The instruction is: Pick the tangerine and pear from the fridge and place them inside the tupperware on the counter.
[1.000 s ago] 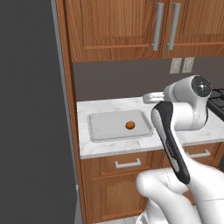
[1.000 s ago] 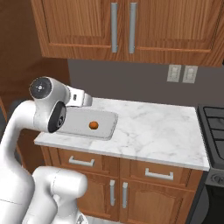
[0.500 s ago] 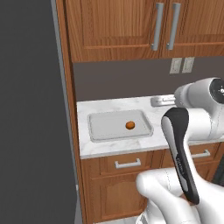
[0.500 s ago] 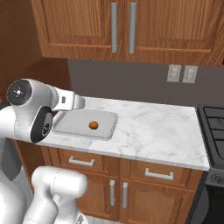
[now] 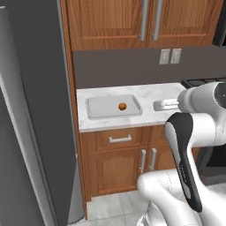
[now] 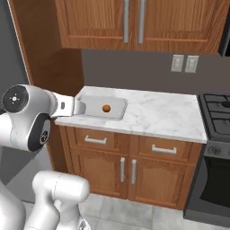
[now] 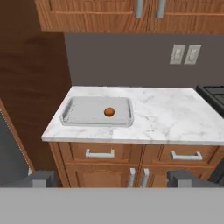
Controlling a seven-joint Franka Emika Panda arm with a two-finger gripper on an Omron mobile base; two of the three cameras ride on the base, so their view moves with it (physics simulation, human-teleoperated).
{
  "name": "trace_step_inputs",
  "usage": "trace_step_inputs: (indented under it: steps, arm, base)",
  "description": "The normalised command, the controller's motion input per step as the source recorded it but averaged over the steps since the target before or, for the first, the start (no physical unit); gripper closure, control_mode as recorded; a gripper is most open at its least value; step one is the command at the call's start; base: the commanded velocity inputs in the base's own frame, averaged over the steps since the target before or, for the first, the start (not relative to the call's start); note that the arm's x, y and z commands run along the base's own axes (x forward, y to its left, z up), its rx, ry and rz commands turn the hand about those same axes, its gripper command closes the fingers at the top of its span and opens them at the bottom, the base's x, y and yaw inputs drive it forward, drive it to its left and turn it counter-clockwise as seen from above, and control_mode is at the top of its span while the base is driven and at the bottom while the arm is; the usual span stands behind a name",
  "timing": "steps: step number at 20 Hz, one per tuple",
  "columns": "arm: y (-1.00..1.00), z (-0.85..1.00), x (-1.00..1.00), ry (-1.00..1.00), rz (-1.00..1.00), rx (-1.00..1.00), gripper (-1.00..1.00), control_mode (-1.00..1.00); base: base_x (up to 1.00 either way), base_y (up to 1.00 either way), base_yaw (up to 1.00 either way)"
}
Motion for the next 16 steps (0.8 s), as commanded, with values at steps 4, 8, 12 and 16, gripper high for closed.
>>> trace_step_inputs:
  steps: [4, 8, 12, 16]
  arm:
    - [0.0, 0.0, 0.0, 0.0, 0.0, 0.0, -1.0, 1.0]
    - [0.0, 0.0, 0.0, 0.0, 0.0, 0.0, -1.0, 1.0]
    - [0.0, 0.0, 0.0, 0.0, 0.0, 0.0, -1.0, 1.0]
    - [0.0, 0.0, 0.0, 0.0, 0.0, 0.0, -1.0, 1.0]
  base:
    - [-1.0, 0.0, 0.0]
    - [-1.0, 0.02, 0.0]
    - [-0.97, 0.23, 0.01]
    - [-0.69, 0.49, 0.01]
